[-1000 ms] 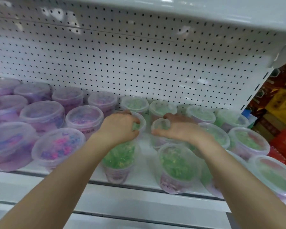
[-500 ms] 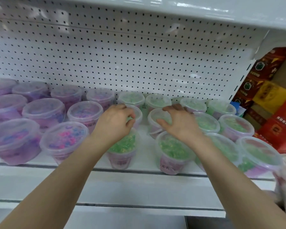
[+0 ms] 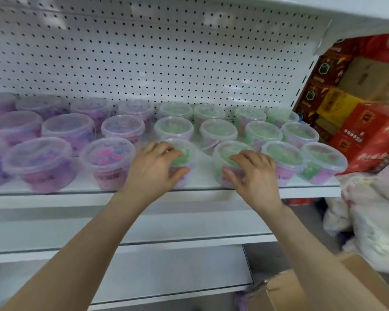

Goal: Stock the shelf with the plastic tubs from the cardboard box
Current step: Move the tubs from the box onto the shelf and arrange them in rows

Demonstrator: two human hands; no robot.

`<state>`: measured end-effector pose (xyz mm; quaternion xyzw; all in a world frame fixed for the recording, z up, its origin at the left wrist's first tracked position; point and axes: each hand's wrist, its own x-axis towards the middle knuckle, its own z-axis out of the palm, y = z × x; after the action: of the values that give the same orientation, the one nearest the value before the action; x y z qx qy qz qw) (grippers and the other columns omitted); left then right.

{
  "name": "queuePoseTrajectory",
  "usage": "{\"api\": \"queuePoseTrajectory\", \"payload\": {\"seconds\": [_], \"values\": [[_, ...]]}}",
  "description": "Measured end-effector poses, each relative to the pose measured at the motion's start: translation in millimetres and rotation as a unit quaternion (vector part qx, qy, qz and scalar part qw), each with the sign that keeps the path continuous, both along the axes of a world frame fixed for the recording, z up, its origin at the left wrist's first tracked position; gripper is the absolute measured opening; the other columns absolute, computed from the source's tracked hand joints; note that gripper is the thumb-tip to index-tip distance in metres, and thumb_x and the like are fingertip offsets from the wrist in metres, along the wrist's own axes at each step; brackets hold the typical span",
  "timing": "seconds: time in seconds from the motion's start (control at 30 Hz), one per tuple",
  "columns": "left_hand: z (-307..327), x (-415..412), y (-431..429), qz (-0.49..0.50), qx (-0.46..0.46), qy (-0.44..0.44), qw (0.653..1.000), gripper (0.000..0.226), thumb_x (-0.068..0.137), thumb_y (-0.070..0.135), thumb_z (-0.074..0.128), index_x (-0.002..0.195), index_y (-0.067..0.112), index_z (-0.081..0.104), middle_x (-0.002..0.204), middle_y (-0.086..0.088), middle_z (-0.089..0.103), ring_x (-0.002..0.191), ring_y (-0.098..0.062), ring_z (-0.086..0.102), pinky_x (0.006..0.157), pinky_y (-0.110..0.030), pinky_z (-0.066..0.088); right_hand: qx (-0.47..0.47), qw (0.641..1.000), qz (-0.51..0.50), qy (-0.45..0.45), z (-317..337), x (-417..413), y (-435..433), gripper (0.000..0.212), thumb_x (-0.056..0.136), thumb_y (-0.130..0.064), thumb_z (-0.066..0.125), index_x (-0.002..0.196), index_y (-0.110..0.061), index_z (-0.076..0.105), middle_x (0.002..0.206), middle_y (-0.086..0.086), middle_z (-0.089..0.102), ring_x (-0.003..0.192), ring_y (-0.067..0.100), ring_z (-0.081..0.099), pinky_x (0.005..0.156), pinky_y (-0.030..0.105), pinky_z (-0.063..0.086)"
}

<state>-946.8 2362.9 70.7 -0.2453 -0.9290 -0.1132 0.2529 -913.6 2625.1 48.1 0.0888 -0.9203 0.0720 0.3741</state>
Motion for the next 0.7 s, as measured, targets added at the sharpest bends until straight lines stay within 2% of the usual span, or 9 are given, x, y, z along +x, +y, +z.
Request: {"api": "queuePoseTrajectory", "payload": {"seconds": [0.13, 0.4, 0.57, 0.7], "values": [[0, 4, -5, -0.005, -0.003, 0.01, 1.0, 0.041, 0.079, 0.053, 0.054, 0.102, 0.023, 0.071, 0.1, -0.002, 0.065, 0.086, -0.03, 0.057, 0.078, -0.042, 0.048, -0.001, 0.999, 0.046, -0.011, 1, 2, 0, 0.021, 0.086, -0.029, 0.061, 0.105, -0.022, 0.069, 0.108, -0.004, 0.067, 0.097, 0.023, 0.063, 0.089, 0.039, 0.039], [2, 8, -2, 0.022, -0.019, 0.005, 1.0, 0.045, 0.077, 0.054, 0.049, 0.098, 0.022, 0.072, 0.095, -0.003, 0.065, 0.082, -0.031, 0.055, 0.074, -0.041, 0.049, -0.013, 1.0, 0.019, -0.021, 4, 8, -15, 0.023, 0.081, -0.033, 0.067, 0.102, -0.024, 0.071, 0.103, -0.004, 0.068, 0.091, 0.024, 0.063, 0.086, 0.036, 0.039], [10, 4, 7, 0.032, -0.023, 0.002, 0.999, 0.048, 0.08, 0.054, 0.043, 0.095, 0.019, 0.072, 0.092, -0.003, 0.066, 0.081, -0.03, 0.057, 0.073, -0.039, 0.05, -0.02, 0.999, 0.038, -0.02, 14, 5, 0, 0.026, 0.09, -0.039, 0.055, 0.106, -0.026, 0.07, 0.106, -0.008, 0.068, 0.096, 0.021, 0.062, 0.091, 0.038, 0.04], [26, -7, 37, 0.023, -0.015, 0.017, 0.999, 0.04, 0.08, 0.048, 0.049, 0.096, 0.019, 0.071, 0.091, -0.003, 0.066, 0.084, -0.03, 0.058, 0.071, -0.037, 0.052, 0.01, 0.999, -0.027, 0.023, 32, -16, 39, 0.025, 0.087, -0.033, 0.054, 0.101, -0.021, 0.072, 0.099, -0.003, 0.07, 0.092, 0.025, 0.063, 0.084, 0.038, 0.042]]}}
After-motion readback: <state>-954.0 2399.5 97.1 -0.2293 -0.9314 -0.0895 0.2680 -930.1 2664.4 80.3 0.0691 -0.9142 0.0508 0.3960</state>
